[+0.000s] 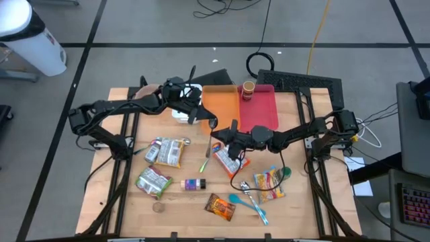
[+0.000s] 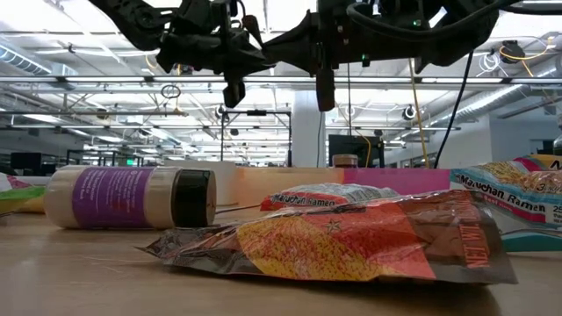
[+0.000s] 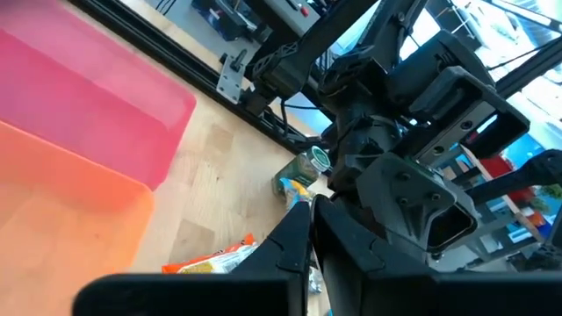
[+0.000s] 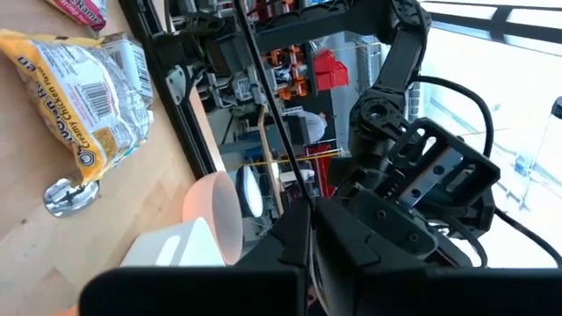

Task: Pick & Place Food Item
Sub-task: Put the black spoon into the white bin

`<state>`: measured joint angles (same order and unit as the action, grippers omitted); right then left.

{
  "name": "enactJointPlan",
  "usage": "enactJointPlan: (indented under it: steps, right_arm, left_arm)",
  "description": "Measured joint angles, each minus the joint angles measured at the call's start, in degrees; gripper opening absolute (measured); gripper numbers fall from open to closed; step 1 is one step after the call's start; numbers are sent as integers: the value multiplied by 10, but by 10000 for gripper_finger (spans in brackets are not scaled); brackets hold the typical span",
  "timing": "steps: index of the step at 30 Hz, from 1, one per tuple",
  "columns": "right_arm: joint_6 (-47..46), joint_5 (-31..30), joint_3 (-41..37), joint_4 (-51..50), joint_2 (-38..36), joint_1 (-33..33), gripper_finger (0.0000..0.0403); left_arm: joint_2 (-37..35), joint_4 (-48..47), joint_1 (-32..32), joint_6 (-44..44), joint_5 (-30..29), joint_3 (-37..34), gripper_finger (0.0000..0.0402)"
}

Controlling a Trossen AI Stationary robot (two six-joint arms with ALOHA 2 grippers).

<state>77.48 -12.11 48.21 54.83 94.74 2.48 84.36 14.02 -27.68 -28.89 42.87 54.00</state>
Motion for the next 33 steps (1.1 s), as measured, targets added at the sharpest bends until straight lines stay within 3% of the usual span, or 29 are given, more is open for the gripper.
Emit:
enactJointPlan:
  steps: [12, 25, 33]
  right_arm:
    - [-28, -14, 1, 2, -1, 0, 1]
    - [-51, -17, -1, -2, 1, 0, 1]
    - [-75, -75, 0, 0, -9, 0, 1]
  left_arm:
    - [0, 59, 0, 62, 11, 0, 31]
    - [-1, 93, -6, 82, 23, 0, 215]
    - [-38, 140, -42, 118, 101, 0, 249]
